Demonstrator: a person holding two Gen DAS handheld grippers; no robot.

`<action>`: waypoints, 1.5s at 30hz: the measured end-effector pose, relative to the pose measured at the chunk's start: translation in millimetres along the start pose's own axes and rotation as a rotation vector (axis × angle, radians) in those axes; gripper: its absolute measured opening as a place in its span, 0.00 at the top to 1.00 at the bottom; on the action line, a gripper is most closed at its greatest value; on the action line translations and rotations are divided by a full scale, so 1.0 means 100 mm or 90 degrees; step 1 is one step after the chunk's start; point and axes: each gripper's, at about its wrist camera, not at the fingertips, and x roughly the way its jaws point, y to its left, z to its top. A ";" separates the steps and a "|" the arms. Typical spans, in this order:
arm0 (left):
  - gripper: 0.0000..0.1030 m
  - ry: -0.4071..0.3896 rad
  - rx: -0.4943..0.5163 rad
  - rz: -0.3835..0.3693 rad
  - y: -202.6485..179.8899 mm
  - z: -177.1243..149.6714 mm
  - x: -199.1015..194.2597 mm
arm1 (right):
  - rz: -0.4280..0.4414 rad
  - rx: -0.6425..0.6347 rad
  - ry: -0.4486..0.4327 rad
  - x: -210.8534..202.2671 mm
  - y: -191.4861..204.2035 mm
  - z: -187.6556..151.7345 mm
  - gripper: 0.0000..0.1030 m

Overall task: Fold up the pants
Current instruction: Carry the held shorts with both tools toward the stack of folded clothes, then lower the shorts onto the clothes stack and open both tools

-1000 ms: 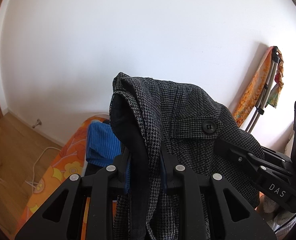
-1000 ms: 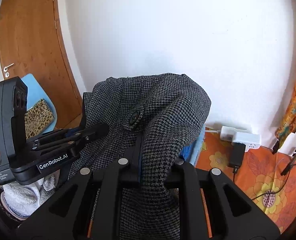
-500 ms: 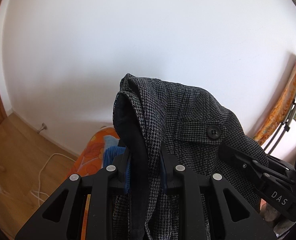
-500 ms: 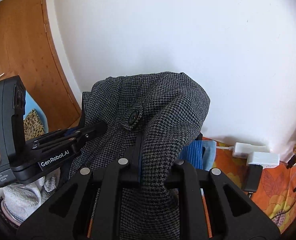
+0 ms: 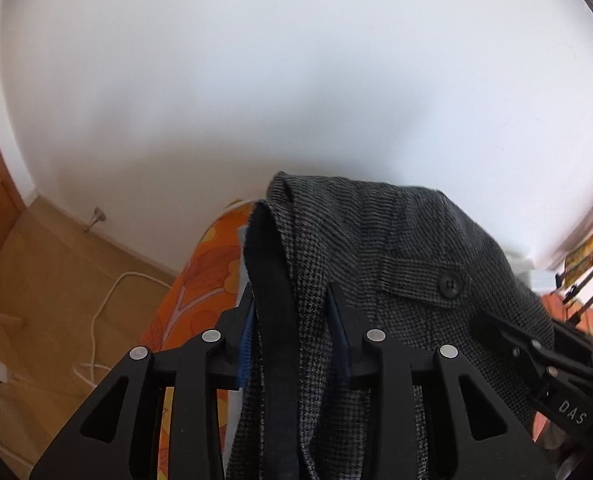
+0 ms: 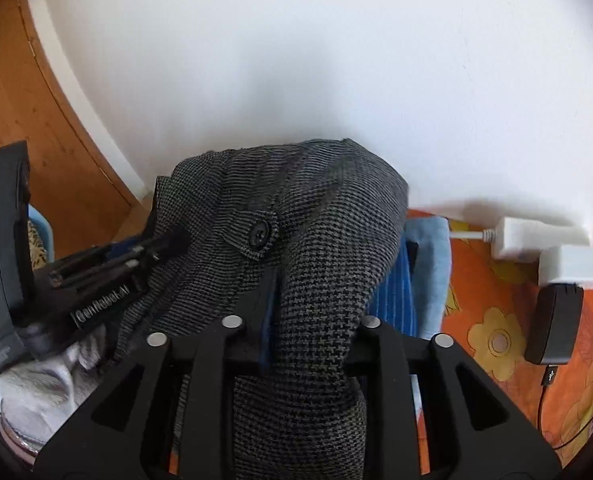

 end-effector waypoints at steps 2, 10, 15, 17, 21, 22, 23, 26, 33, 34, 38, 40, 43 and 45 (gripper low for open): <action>0.66 -0.008 -0.010 0.008 0.07 0.03 -0.05 | -0.004 0.008 -0.012 -0.09 -0.06 -0.06 0.52; 0.64 -0.014 -0.025 0.021 0.15 -0.04 -0.28 | -0.002 -0.031 -0.009 -0.31 -0.08 -0.28 0.52; 0.64 -0.007 -0.041 0.016 0.16 -0.16 -0.43 | -0.008 -0.035 -0.003 -0.43 -0.04 -0.40 0.52; 0.64 0.002 -0.039 0.008 0.15 -0.22 -0.45 | -0.009 -0.039 0.005 -0.44 -0.05 -0.45 0.52; 0.64 0.037 -0.011 0.034 0.05 -0.45 -0.43 | -0.025 -0.060 0.031 -0.51 -0.04 -0.60 0.52; 0.64 0.045 -0.012 0.042 0.07 -0.51 -0.40 | -0.029 -0.063 0.040 -0.53 -0.03 -0.65 0.52; 0.63 0.052 -0.020 0.045 0.09 -0.57 -0.40 | -0.036 -0.067 0.043 -0.56 -0.03 -0.71 0.52; 0.63 0.058 -0.040 0.047 0.11 -0.69 -0.51 | -0.051 -0.089 0.042 -0.76 -0.02 -0.90 0.52; 0.64 0.022 -0.029 0.046 -0.12 -0.87 -1.07 | -0.070 -0.146 0.003 -1.34 -0.03 -1.28 0.52; 0.64 0.014 -0.022 0.045 -0.18 -0.90 -1.17 | -0.067 -0.147 -0.002 -1.44 -0.03 -1.32 0.52; 0.63 -0.014 -0.008 0.038 -0.34 -1.01 -1.44 | -0.058 -0.153 -0.021 -1.74 -0.03 -1.47 0.52; 0.49 -0.034 -0.012 0.028 -0.45 -1.09 -1.63 | -0.054 -0.155 -0.033 -1.90 -0.03 -1.55 0.52; 0.43 -0.055 0.004 0.021 -0.65 -1.23 -1.86 | -0.047 -0.153 -0.055 -2.17 -0.05 -1.68 0.52; 0.42 -0.070 0.017 0.019 -0.78 -1.33 -1.99 | -0.039 -0.146 -0.070 -2.35 -0.08 -1.76 0.52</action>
